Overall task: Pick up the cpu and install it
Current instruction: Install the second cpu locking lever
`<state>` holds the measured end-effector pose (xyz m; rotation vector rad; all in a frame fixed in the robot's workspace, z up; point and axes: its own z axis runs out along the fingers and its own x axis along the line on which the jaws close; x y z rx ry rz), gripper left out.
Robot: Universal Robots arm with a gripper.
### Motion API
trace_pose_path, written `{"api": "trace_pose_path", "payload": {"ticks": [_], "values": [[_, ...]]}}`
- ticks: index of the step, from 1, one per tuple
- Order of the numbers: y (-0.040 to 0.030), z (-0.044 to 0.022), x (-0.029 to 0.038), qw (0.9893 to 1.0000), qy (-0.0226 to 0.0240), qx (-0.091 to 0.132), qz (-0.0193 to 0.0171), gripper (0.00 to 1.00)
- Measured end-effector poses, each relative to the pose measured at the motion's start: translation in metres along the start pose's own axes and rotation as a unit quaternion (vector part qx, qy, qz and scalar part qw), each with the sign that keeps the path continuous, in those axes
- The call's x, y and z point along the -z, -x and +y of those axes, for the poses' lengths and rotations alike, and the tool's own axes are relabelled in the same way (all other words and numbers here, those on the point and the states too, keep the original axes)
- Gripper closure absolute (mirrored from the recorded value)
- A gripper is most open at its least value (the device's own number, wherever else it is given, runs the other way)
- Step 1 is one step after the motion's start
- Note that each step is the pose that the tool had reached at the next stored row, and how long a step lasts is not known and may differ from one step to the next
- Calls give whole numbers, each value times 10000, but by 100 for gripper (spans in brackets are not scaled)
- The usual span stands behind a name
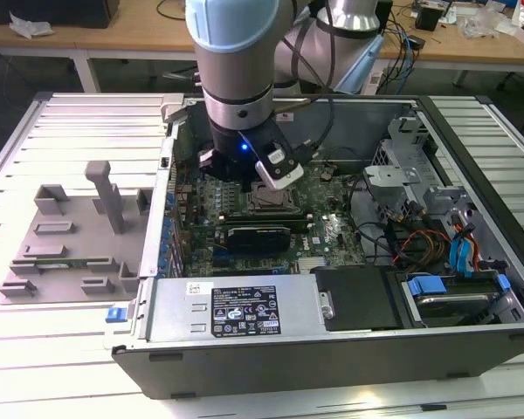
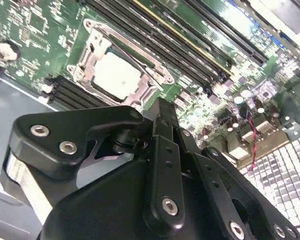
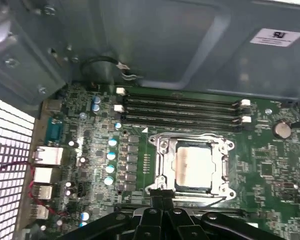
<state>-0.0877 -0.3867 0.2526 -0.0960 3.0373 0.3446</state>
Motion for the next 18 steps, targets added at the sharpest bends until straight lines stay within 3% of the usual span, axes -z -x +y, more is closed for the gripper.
{"api": "trace_pose_path", "payload": {"ticks": [3,7,9,10,12,18], "values": [[134,-10,-10,10000,-29,-35,16,89],[238,-41,-13,10000,-52,-72,35,89],[236,-78,-6,9999,-146,-79,38,89],[234,-99,-10,9998,-167,-80,41,89],[224,-118,-46,9998,-170,-84,40,89],[76,-151,-223,9997,-177,-174,22,89]]}}
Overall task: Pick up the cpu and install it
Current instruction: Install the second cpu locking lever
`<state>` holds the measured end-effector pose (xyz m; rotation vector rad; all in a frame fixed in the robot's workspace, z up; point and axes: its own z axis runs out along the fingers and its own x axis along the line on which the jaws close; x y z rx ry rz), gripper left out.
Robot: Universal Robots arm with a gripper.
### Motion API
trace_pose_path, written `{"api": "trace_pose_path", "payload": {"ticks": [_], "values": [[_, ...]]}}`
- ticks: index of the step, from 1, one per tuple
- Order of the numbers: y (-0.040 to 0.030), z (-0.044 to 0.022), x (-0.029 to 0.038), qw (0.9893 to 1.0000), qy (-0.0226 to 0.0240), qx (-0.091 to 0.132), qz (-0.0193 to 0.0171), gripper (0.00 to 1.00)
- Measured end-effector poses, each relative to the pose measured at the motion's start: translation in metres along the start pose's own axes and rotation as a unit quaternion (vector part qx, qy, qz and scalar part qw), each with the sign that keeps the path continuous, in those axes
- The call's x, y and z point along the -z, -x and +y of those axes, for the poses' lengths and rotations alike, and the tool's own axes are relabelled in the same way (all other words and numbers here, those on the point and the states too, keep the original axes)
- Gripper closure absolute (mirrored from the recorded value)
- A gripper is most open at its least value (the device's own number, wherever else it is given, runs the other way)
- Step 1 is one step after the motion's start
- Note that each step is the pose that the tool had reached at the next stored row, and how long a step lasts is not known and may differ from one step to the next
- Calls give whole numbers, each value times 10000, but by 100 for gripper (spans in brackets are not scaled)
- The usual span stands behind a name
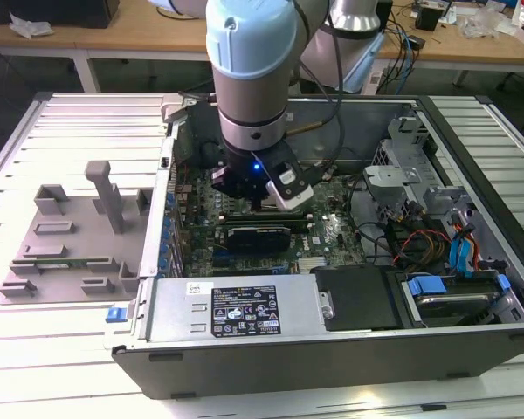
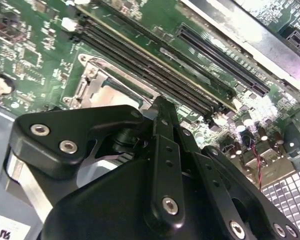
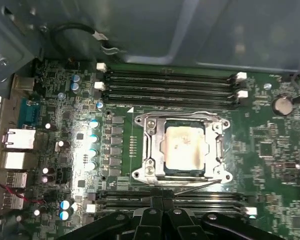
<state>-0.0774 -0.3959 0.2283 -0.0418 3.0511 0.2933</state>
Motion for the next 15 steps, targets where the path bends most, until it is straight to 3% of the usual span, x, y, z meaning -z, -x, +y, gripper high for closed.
{"api": "trace_pose_path", "payload": {"ticks": [7,8,9,12,15], "values": [[-94,-17,-126,9999,-8,-128,-25,89],[-105,-21,-170,9999,-12,-164,-31,89],[-105,-21,-181,9998,2,-188,-37,89],[-121,-17,-196,9997,108,-230,-45,89],[-137,-21,-255,9993,153,-341,-68,89]]}}
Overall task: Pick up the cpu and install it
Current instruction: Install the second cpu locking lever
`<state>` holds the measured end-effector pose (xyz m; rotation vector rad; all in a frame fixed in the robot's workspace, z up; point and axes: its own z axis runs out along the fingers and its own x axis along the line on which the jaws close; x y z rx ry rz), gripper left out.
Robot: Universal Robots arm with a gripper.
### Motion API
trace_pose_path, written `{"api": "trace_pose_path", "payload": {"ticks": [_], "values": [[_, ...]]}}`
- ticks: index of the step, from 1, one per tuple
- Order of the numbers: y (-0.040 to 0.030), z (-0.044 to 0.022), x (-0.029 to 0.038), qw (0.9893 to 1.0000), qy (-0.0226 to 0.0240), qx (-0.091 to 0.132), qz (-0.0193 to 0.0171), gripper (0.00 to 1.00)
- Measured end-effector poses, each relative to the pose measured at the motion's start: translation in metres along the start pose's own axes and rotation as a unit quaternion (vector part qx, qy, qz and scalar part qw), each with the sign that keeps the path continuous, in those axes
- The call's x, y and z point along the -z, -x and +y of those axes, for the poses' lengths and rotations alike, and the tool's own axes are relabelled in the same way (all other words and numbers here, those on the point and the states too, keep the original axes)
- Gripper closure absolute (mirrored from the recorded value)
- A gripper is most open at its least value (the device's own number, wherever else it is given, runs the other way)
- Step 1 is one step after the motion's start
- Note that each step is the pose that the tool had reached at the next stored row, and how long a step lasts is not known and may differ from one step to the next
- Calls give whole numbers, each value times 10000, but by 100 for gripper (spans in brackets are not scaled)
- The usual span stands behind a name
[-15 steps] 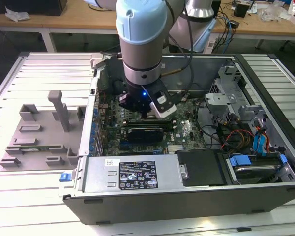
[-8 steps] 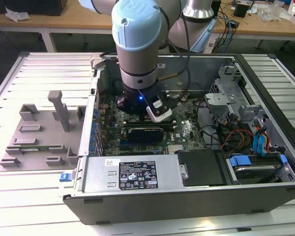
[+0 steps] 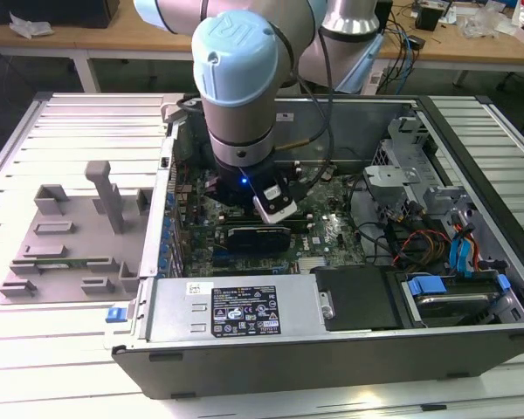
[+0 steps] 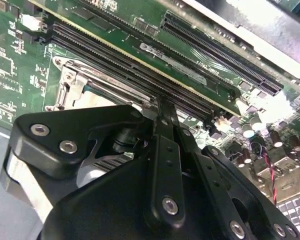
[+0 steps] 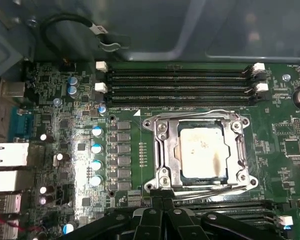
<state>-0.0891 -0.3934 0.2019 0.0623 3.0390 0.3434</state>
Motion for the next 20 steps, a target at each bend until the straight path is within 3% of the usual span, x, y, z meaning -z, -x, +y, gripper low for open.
{"api": "trace_pose_path", "payload": {"ticks": [3,5,8,10,11,14,15,16,17,19,20], "values": [[-20,2,-29,9999,68,-99,-19,89],[-43,8,-48,9998,85,-161,-34,89],[-109,31,-52,9997,79,-228,-49,89],[-118,40,-53,9997,77,-242,-52,89],[-125,44,-54,9997,42,-249,-57,89],[-125,46,-52,9997,37,-250,-58,89],[-120,58,-10,9997,38,-250,-60,89],[-113,83,101,9997,29,-249,-59,89],[-108,101,169,9997,21,-249,-60,89],[-88,160,389,9997,-26,-245,-62,89],[-83,179,445,9997,-36,-244,-62,89]]}}
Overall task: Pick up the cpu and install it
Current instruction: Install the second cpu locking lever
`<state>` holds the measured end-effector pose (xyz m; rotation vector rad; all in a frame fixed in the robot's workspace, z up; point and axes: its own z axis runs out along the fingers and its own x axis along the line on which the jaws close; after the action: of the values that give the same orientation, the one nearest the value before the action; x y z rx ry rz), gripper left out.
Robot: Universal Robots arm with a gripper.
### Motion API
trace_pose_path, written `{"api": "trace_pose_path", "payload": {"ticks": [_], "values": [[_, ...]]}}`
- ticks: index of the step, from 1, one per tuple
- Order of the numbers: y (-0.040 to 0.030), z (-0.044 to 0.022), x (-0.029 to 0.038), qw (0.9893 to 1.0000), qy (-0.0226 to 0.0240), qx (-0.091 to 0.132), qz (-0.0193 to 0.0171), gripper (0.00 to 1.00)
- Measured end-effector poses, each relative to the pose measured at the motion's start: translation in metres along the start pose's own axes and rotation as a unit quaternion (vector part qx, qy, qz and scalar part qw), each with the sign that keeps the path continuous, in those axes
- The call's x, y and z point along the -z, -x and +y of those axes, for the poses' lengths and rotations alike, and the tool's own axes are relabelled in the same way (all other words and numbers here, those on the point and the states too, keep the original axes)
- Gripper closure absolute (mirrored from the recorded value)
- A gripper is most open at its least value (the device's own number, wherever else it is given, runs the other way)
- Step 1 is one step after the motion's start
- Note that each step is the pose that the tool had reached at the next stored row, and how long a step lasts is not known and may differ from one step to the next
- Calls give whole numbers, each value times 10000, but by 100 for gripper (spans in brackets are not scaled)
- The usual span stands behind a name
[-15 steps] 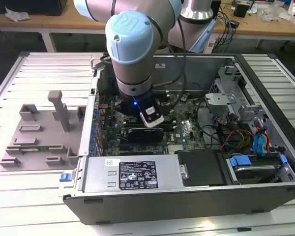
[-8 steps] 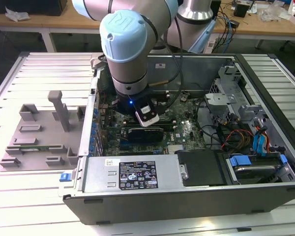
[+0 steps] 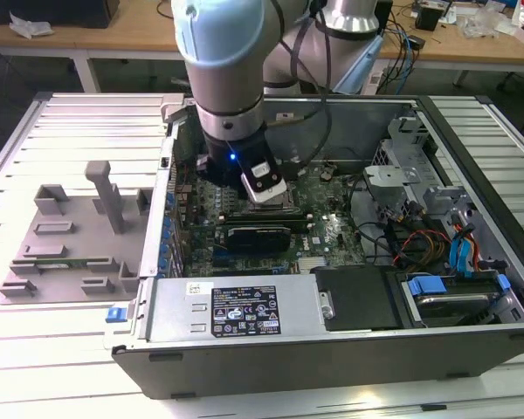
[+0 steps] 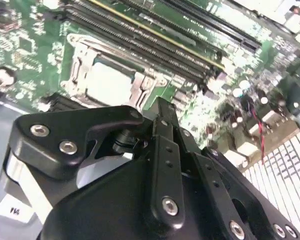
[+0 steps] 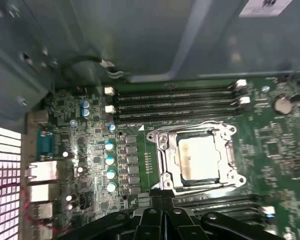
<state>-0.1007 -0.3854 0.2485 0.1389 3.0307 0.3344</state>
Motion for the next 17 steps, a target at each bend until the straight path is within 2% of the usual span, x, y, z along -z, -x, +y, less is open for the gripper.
{"api": "trace_pose_path", "payload": {"ticks": [2,4,5,7,8,10,12,13,16,17], "values": [[24,19,14,10000,6,-1,-1,89],[185,32,-6,10000,14,-7,-2,89],[314,50,-22,10000,12,-15,-3,89],[339,90,-35,10000,-1,-16,-5,89],[349,162,-55,10000,-49,-10,-8,89],[370,234,-85,9997,-230,7,-24,89],[405,280,-106,9988,-484,33,-44,89],[429,313,-121,9982,-590,44,-51,89],[483,344,-137,9982,-598,44,-51,89],[485,347,-137,9983,-582,42,-51,89]]}}
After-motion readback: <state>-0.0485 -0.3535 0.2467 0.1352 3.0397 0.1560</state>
